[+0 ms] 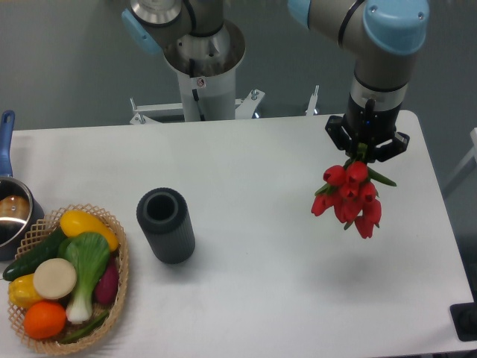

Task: Insert the flowers into the vase
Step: 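Carry the red tulip bunch in the gripper over the black vase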

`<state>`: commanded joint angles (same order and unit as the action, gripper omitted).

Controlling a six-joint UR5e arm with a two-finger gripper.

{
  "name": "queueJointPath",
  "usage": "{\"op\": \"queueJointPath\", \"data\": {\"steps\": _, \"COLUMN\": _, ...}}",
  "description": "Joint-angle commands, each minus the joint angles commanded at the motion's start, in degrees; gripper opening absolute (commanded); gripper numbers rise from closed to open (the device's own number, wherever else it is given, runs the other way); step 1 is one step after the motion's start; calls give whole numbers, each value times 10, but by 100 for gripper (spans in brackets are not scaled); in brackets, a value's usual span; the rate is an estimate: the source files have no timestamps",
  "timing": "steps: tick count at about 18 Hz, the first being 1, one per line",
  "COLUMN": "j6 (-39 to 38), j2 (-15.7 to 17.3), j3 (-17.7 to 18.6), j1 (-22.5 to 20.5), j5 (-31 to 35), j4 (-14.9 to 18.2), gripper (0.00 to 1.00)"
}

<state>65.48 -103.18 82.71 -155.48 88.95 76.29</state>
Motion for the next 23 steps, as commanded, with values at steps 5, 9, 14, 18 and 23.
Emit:
{"op": "queueJointPath", "data": {"steps": 5, "j6": -11, "j2": 23, "j3": 4, "j1": 7, "j5": -94, "j4": -4, "gripper": 0}}
{"op": "queueJointPath", "data": {"steps": 9, "j6": -75, "j2": 39, "j3": 7, "j1": 11, "j5": -198, "j4": -34, "gripper": 0}}
{"op": "queueJointPath", "data": {"steps": 14, "j6": -163, "j2": 40, "j3": 29, "j1": 12, "j5": -383, "j4": -150, "gripper": 0}}
{"op": "queueJointPath", "data": {"steps": 18, "j6": -204, "j2": 47, "j3": 33, "j1": 18, "j5": -530, "j4": -162, "gripper": 0}}
{"op": "queueJointPath", "data": {"steps": 23, "j6": -220, "j2": 60, "j3": 53, "j1": 36, "j5": -564, "j4": -191, "gripper": 0}}
